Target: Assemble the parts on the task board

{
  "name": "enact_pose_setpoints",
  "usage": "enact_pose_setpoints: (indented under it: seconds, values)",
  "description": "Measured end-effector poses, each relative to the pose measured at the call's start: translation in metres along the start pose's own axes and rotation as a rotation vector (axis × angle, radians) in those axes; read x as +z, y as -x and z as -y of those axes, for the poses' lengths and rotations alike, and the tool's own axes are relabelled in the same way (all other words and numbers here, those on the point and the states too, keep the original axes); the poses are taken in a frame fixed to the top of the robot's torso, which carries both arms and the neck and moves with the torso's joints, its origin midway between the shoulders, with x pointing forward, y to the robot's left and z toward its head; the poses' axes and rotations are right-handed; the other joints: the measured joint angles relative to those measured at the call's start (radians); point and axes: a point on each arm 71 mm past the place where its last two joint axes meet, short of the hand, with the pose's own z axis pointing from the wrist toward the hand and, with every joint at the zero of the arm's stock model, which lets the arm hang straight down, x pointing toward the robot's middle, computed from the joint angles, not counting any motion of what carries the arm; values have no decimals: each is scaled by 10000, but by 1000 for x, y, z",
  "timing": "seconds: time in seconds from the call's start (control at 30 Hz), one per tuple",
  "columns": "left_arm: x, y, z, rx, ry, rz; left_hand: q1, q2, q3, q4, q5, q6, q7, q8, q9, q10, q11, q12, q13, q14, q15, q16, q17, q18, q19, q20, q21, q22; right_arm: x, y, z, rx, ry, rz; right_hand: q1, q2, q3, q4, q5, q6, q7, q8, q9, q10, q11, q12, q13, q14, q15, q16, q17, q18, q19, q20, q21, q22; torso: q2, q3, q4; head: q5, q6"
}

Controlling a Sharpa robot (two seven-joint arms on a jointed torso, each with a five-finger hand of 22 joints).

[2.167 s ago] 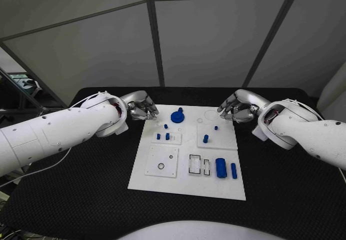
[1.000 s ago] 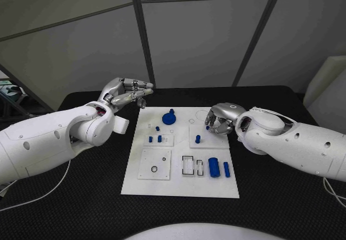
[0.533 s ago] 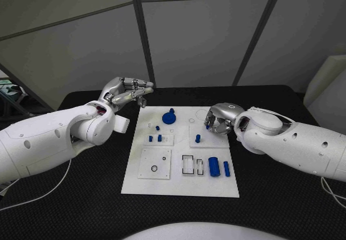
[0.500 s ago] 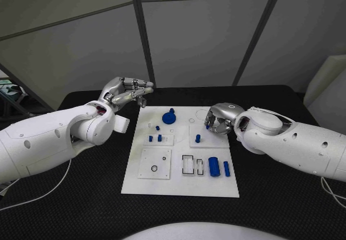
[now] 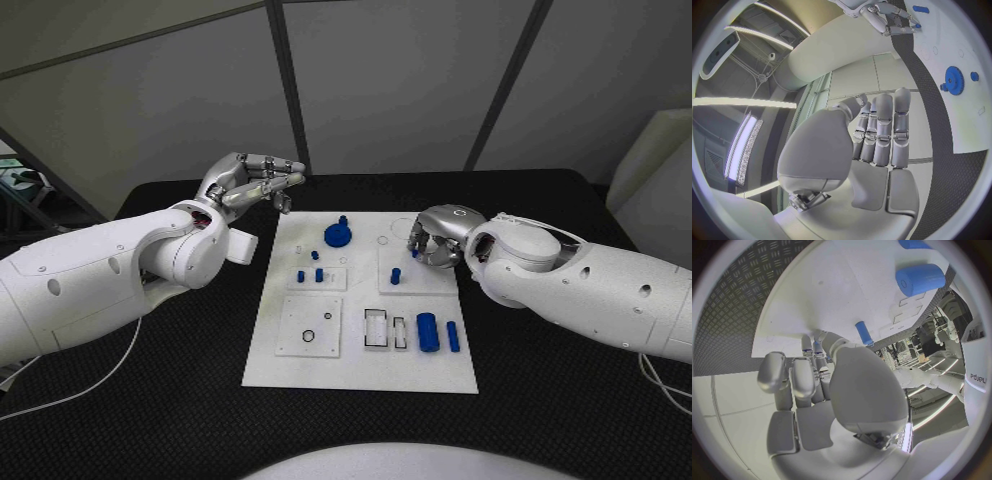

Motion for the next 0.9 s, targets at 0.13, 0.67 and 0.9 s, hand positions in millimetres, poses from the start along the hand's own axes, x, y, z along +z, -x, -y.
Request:
enact_pose_setpoints:
  seconds: [0.13,0.67,0.9]
  values:
    - [0,0,0,2,3,16,0,0,0,0,0,0,0,0,0,0,0,36,2,0,0,0,-6,-1,0,0,0,-3,0,0,-3,-138,13,-24,0,0,1,-1,-56,16,-16,-1,-1,16,-15,3,20,0,0,37,0,-160,0,0,0,21,0,-1,0,-2,-8]
    - [0,2,-1,17,24,78,0,-1,-28,-28,0,0,0,0,1,-26,26,41,8,-36,-36,1,-28,0,0,0,0,-18,0,-1,-7,-399,-12,22,-98,14,0,-1,-56,16,-16,0,-13,15,-14,4,3,0,1,37,-2,-157,0,0,38,47,4,4,0,38,-16]
    - [0,2,-1,13,43,77,0,-1,-28,-28,0,0,0,0,-3,-25,25,41,7,-57,-15,1,-34,-1,0,0,0,-17,0,-1,-8,-415,17,22,-125,42,26,-27,-93,43,0,1,-10,16,-15,13,3,0,1,119,8,-156,36,-37,87,127,4,4,-1,40,-24]
